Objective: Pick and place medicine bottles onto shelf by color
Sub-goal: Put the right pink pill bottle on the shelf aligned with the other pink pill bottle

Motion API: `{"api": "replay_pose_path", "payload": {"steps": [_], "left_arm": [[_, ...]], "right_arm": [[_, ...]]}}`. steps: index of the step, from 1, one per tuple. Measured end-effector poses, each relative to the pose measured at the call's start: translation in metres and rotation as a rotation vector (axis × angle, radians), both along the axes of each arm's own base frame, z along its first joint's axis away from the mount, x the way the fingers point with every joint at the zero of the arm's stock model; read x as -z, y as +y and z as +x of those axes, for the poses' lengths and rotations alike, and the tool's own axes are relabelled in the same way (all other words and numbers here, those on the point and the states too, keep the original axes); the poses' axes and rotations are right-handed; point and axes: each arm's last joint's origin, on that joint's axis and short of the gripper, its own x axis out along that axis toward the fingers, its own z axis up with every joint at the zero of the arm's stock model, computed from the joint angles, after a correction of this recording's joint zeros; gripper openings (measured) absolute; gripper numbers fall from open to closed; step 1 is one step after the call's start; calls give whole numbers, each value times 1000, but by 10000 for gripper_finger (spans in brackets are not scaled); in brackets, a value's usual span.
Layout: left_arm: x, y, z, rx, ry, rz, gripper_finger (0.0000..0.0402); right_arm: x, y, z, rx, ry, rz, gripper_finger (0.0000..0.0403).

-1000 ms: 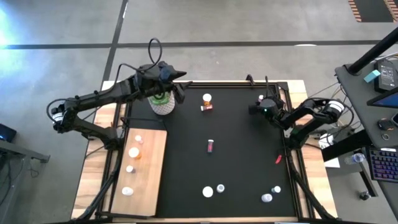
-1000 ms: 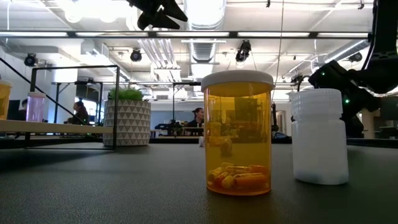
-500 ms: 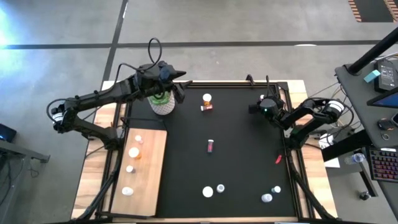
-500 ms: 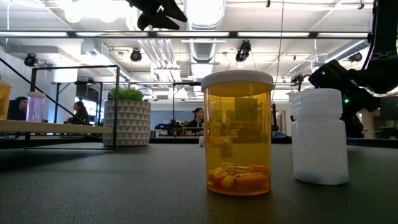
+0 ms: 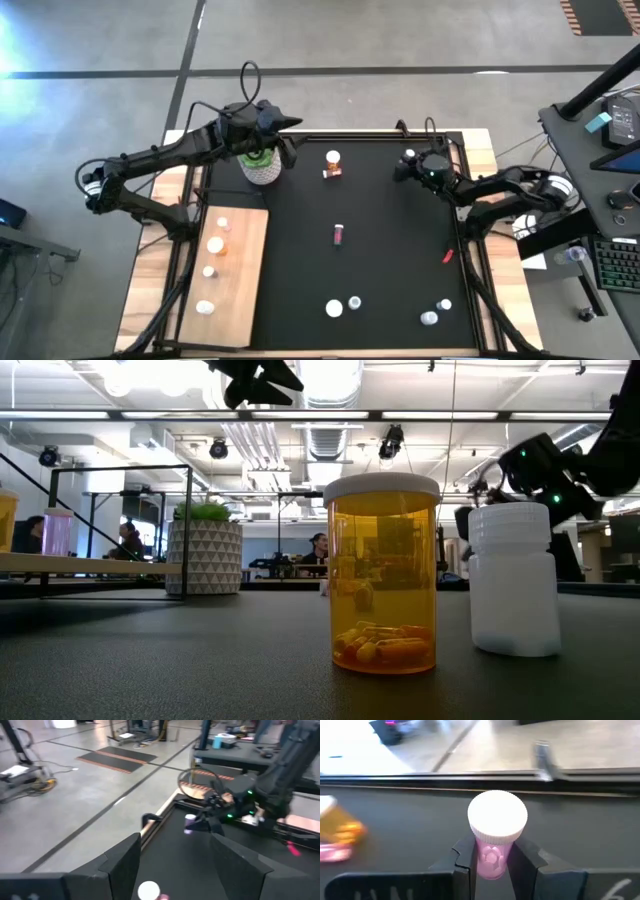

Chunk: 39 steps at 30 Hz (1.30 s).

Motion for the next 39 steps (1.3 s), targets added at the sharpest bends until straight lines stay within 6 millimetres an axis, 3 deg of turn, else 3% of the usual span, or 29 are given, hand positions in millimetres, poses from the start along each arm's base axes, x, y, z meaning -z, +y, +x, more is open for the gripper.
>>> {"api": "replay_pose_path", "payload": {"steps": [9, 15, 21, 30, 39], "left_arm": [[10, -6, 3, 179, 12, -54, 221], [29, -17, 9, 265, 35, -79, 221], [40, -41, 22, 372, 0, -65, 221], [47, -80, 48, 521, -102, -26, 221], [44, -101, 61, 592, -215, 8, 221]], "right_arm": [[-56, 13, 46, -421, 95, 112, 77], [-110, 38, 75, -698, 107, 79, 80], [-155, 72, 100, -882, 52, 20, 83], [-198, 120, 142, -1094, 34, -143, 84], [-217, 132, 171, -1191, 136, -238, 84]]}}
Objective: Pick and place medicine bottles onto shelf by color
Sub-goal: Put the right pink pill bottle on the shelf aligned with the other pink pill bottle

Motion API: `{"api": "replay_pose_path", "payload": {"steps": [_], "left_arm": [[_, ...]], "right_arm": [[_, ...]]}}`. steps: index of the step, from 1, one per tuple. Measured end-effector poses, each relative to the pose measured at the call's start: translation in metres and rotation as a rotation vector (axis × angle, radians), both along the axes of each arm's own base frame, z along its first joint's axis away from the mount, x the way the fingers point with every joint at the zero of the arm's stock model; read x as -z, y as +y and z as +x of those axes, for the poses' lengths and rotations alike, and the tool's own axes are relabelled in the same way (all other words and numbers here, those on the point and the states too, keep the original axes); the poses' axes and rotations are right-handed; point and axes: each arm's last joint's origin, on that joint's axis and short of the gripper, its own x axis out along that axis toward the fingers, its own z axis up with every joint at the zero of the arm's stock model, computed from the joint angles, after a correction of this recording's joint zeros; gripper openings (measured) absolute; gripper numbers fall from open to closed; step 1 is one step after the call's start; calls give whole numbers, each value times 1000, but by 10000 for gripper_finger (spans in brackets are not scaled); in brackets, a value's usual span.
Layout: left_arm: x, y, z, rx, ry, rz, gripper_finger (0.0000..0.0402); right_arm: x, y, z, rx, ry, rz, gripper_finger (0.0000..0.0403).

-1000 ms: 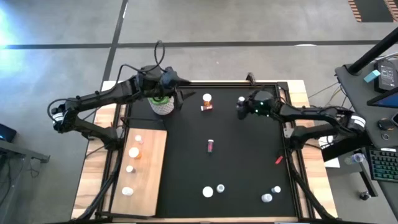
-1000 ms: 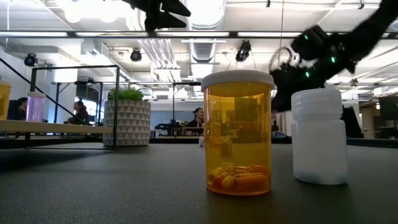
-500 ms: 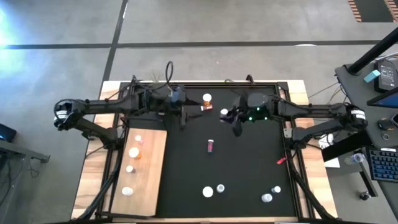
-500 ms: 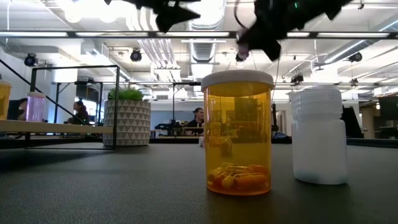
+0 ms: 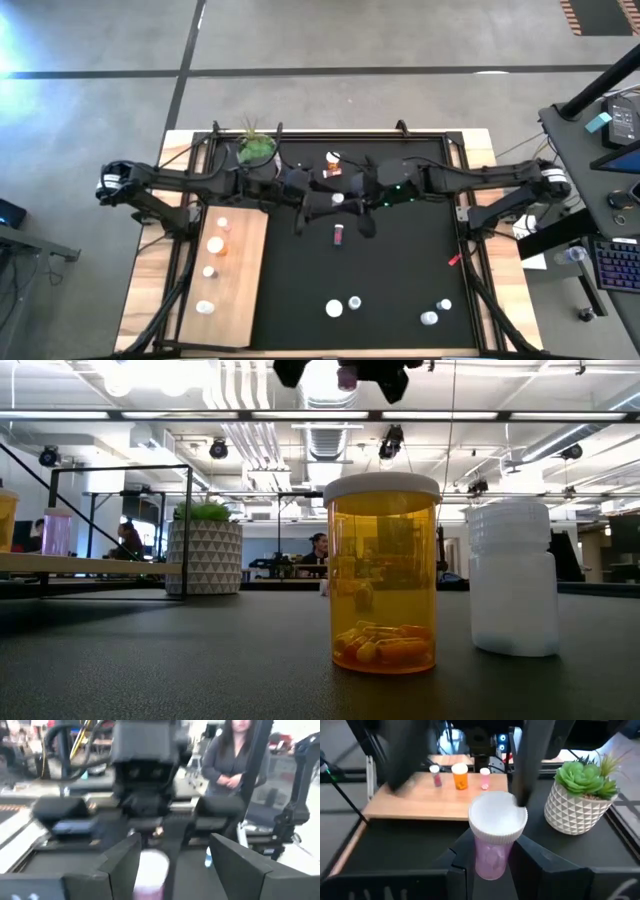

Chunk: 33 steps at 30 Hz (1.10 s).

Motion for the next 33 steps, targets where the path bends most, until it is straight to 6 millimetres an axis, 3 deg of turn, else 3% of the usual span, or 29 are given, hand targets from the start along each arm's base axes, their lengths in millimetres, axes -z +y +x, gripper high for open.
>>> {"api": "replay_pose_path", "payload": {"steps": [15, 24, 28, 33], "left_arm": [[-2, 2, 3, -89, -49, 43, 221], [-5, 2, 2, -95, -74, 82, 220], [-5, 2, 2, -96, -76, 79, 197], [-5, 2, 2, -95, -76, 78, 140]], "right_arm": [[-32, 1, -2, -20, -25, -43, 84], [-37, 1, -5, -7, -45, -9, 84], [-37, 0, -5, 11, -45, -17, 84], [-36, 0, -5, 18, -43, -24, 84]]}}
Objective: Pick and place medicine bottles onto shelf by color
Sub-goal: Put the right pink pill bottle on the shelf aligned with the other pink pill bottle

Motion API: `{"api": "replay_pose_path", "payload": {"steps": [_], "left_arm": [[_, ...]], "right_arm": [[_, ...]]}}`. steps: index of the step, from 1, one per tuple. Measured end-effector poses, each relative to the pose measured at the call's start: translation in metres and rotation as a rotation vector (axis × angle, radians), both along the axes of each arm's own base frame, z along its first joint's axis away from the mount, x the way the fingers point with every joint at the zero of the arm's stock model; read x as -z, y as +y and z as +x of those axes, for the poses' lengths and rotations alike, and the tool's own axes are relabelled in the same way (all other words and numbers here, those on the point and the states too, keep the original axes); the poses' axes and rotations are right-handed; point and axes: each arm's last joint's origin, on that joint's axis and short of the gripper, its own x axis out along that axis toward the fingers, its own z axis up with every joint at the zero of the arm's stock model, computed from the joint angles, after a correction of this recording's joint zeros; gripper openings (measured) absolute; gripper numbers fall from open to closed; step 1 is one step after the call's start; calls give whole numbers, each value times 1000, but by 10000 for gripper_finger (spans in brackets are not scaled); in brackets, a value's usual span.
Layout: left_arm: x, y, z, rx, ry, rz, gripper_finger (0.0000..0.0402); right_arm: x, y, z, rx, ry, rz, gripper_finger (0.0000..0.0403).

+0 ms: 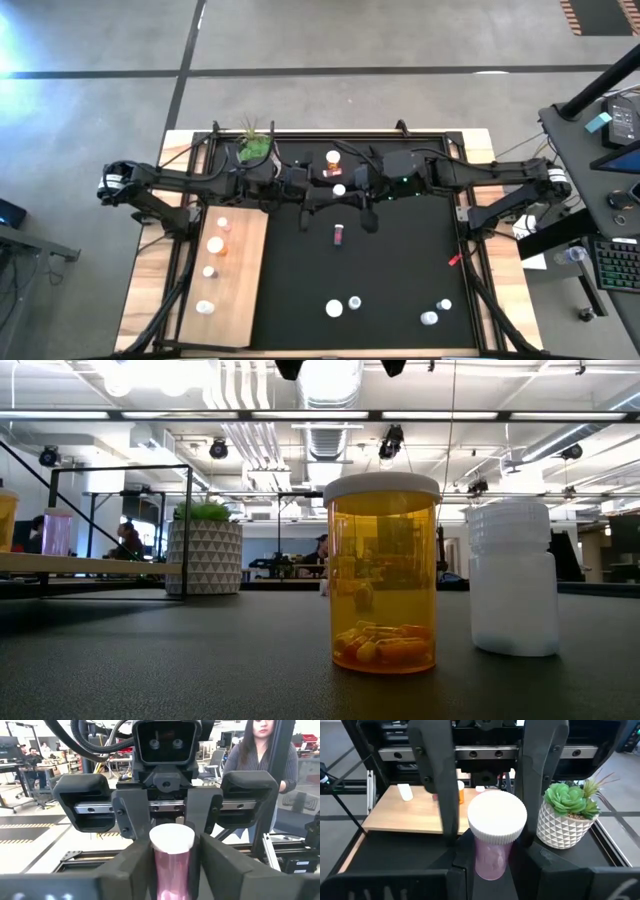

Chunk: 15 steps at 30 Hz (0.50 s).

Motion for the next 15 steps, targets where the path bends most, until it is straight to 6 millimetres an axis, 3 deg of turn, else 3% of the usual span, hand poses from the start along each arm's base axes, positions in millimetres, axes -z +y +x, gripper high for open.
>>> {"api": "replay_pose_path", "payload": {"steps": [7, 15], "left_arm": [[0, 0, 0, -1, -1, -1, 81], [0, 0, 0, -1, -3, 0, 81]], "right_arm": [[0, 0, 0, 1, 0, 8, 84], [0, 0, -3, 27, 14, 61, 126]]}}
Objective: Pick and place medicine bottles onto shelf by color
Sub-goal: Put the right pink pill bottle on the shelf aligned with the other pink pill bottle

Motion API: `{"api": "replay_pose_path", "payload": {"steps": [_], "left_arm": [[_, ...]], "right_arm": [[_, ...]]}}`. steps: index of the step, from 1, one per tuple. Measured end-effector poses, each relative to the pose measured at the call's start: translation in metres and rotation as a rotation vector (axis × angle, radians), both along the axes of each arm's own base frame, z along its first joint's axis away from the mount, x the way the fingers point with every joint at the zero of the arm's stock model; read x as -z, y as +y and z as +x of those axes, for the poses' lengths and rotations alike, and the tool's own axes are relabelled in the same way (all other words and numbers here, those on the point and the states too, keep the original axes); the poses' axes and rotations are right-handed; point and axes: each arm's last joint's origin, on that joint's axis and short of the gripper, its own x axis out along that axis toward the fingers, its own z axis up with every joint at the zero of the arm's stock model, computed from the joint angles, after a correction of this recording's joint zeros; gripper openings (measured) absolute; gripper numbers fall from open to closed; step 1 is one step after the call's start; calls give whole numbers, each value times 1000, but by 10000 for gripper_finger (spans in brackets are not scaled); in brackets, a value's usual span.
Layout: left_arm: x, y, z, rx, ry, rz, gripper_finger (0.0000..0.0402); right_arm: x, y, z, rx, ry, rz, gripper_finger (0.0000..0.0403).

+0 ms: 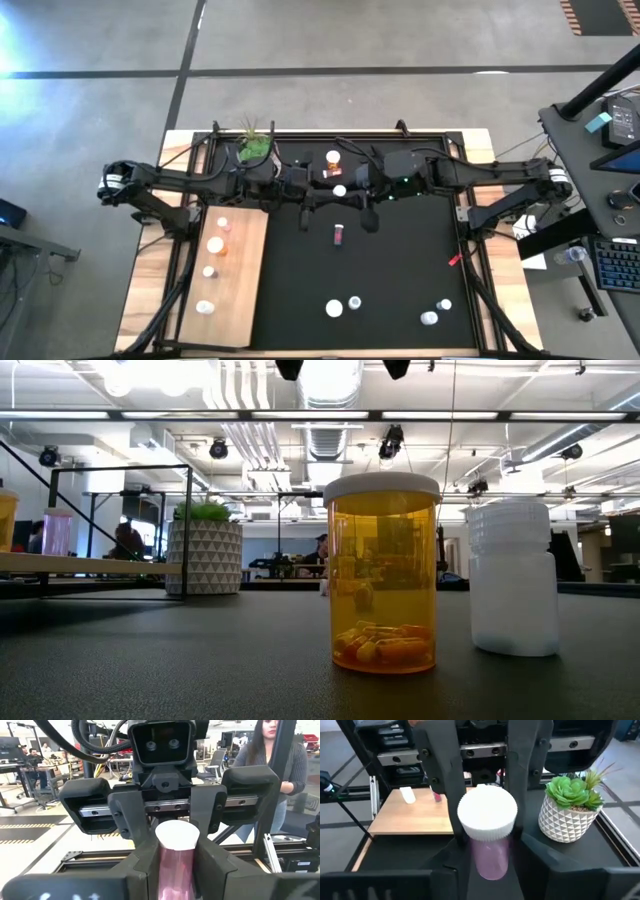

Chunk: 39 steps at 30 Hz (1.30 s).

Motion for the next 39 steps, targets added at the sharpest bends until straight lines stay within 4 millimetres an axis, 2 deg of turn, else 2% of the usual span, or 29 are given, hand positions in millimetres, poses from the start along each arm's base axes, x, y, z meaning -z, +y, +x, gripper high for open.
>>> {"api": "replay_pose_path", "payload": {"steps": [2, 8, 12, 16, 23, 29, 33, 39], "left_arm": [[0, 0, 0, 1, 1, 0, 81], [-3, 0, 0, 3, -33, 1, 82], [-14, 0, -2, 2, -141, 13, 82], [-25, 0, -5, 6, -255, 39, 82], [-33, -2, -7, 73, -369, 58, 82], [-32, -5, 1, 132, -508, 81, 82], [-29, -6, 6, 149, -585, 91, 82], [-29, -6, 12, 147, -619, 95, 82]], "right_arm": [[-1, 0, -4, 9, 42, 13, 146], [-23, 0, -21, 21, 149, 28, 195], [-29, 0, -31, 16, 159, 19, 202], [-26, 0, -40, 7, 139, 3, 197], [-13, 3, -42, -69, -162, -6, 187], [5, 4, -37, -62, -440, 68, 183], [14, 4, -34, -62, -559, 126, 187], [15, 4, -31, -71, -714, 177, 192]]}}
